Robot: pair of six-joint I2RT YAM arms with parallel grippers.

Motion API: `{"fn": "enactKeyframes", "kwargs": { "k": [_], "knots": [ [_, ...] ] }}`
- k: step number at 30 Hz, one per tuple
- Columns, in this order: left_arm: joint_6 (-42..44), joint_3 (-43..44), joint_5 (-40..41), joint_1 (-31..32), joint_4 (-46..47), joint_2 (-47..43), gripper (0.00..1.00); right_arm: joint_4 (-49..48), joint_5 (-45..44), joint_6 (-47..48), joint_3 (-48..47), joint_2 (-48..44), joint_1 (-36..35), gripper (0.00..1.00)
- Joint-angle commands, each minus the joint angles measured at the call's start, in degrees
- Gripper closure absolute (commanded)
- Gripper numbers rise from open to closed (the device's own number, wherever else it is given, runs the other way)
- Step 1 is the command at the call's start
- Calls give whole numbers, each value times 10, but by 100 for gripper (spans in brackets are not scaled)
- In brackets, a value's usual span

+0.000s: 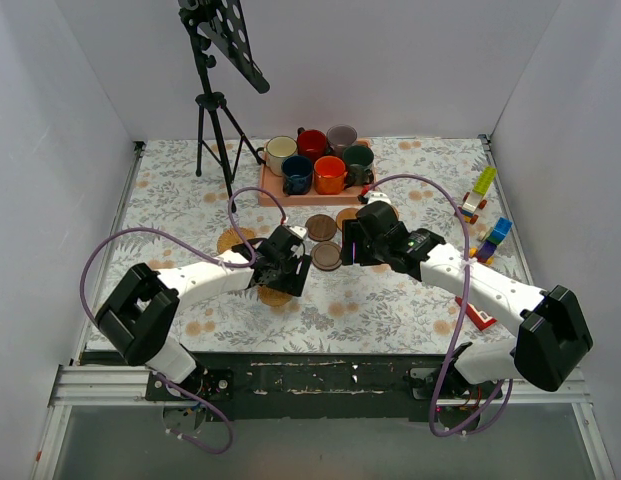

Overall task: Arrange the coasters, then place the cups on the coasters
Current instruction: Move the coaster to the center of the board.

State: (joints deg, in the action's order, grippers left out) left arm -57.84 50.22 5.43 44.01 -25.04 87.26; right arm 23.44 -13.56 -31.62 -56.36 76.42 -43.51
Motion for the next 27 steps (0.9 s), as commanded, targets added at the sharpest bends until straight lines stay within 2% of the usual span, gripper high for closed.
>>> {"fn": "enactKeyframes", "kwargs": {
  "k": [1, 17, 27],
  "knots": [
    [-1, 7, 20, 3, -4, -1, 35, -15, -11, -9, 5, -21, 0, 28],
    [-17, -3, 20, 3, -9, 17, 40, -16, -15, -6, 5, -22, 1, 28],
    [-30, -6, 55, 3, -23, 33, 42, -17, -15, -7, 4, -20, 1, 29]
  ]
}}
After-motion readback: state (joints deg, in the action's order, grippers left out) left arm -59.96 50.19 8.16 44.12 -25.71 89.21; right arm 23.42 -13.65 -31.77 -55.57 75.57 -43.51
